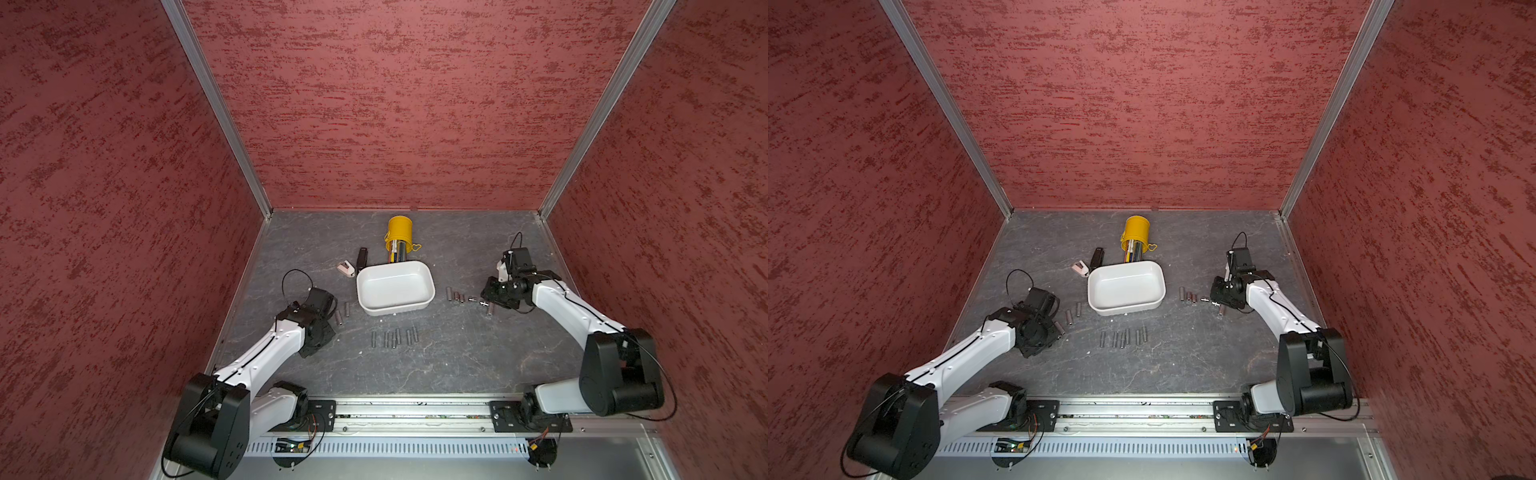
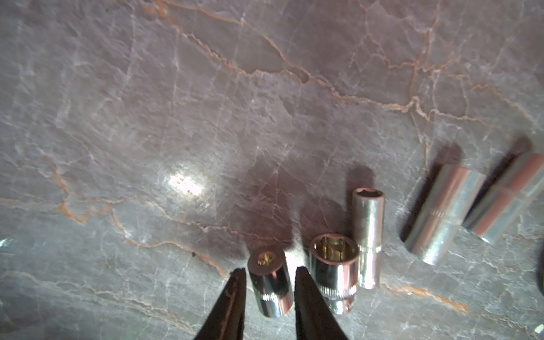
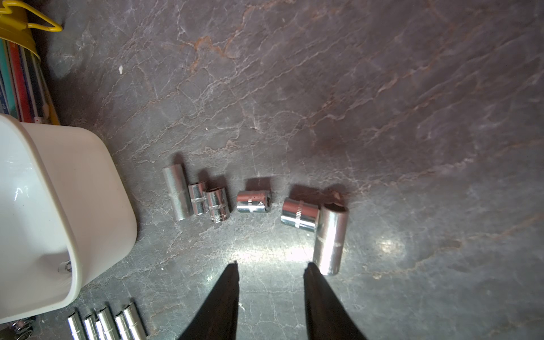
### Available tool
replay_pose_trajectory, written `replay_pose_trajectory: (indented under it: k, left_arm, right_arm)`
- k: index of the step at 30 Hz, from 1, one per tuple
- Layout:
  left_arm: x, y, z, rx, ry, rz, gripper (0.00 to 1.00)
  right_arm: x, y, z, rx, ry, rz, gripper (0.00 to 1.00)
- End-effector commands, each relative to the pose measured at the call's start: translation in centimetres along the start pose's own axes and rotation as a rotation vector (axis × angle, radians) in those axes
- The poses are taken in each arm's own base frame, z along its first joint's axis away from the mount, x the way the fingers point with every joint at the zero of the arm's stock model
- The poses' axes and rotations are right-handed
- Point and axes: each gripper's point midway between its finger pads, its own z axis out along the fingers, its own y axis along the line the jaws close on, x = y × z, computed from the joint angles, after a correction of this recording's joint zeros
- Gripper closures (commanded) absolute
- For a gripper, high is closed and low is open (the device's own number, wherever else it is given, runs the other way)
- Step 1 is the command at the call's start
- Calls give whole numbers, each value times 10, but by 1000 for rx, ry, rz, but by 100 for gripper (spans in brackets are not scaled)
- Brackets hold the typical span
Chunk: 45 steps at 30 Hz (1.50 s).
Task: Take out the socket from the storage box
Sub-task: Place the socket head at the center of the board, then adjust the storage box at the center of the board.
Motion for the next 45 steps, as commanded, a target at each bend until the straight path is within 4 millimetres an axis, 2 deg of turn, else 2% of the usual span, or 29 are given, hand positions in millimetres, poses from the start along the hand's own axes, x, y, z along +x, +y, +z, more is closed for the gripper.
replay_pose_trajectory:
  k: [1,6,11,20,26,31,35,42,45]
  left_arm:
    - [1,1,3,2,7,1,68]
    - [1,1,-2,8,4,2,68]
    - [-2,0,-15,26,-5,-1,67]
    - [-16,-12,-63,127,-69,-4,66]
    - [-26,-35,-91,251,-107,74,65]
    - [-29,-58,-104,346,-105,171,64]
    - [-33,-70,-110,371,-93,223,63]
    - [-43,-85,-116,388,-74,271,62]
    - [-46,-87,-116,386,-67,291,62]
  right_arm:
    - [-1,2,3,-8,-2,-1,60]
    - [-1,3,2,-11,1,0,60]
    - [-2,4,1,-12,0,-1,60]
    - [-7,8,-11,-18,-22,-2,60]
    - [-9,19,-23,-36,-39,-27,60]
    - [-7,54,-29,-80,-33,-115,58]
    - [-5,98,-27,-146,-12,-194,54]
    - [-2,154,9,-131,78,-283,49]
    - [-3,175,16,-118,95,-339,50]
